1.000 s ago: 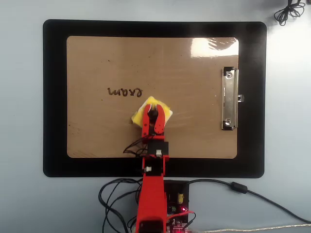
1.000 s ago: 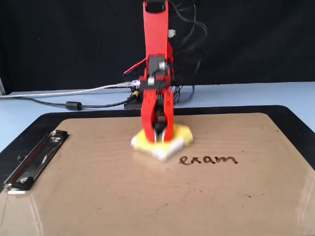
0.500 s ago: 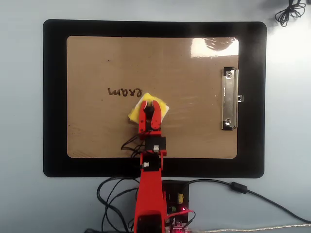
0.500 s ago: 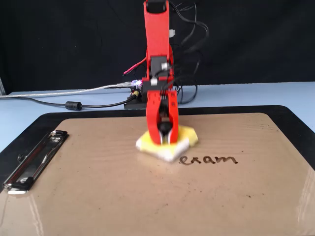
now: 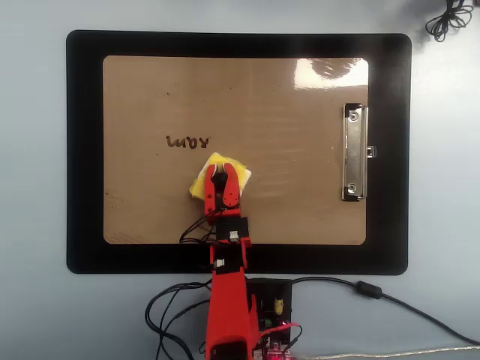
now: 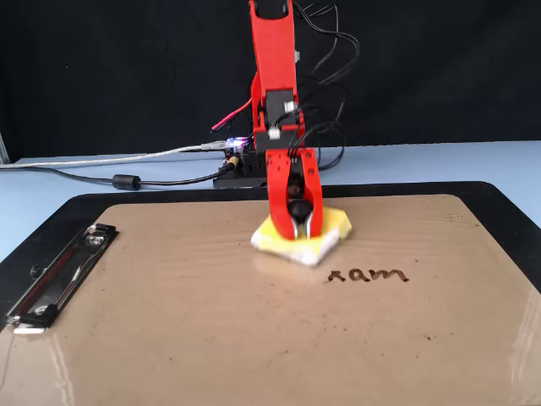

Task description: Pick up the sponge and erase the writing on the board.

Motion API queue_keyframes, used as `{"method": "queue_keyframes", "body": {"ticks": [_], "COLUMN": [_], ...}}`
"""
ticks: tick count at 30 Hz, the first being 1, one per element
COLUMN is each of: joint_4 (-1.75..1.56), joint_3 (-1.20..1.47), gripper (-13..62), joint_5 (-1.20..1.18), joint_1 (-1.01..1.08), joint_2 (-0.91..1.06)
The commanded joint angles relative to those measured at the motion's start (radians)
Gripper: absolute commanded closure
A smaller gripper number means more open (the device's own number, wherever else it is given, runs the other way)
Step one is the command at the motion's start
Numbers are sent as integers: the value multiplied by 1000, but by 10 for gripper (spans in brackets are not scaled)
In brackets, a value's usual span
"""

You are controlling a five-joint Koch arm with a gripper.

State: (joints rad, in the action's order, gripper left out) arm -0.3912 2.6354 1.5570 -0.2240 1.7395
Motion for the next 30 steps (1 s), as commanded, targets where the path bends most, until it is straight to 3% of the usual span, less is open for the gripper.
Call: {"method": "queue_keyframes", "body": {"ticks": [1,6,8,14,16,22,28,30], "joint_4": [8,-3,3,9,12,15,55,54], "joint_3": [-28,-408,-483,-66,-75,-525,-219,-215], "gripper": [572,572,572,572,572,572,572,572], "joint_5": [25,25,25,25,25,25,29,51], "joint_1": [-23,-25,-28,-84,-101,-112,-169,-196], "joint_2": [9,-388,-453,-34,-60,-495,-186,-175]}}
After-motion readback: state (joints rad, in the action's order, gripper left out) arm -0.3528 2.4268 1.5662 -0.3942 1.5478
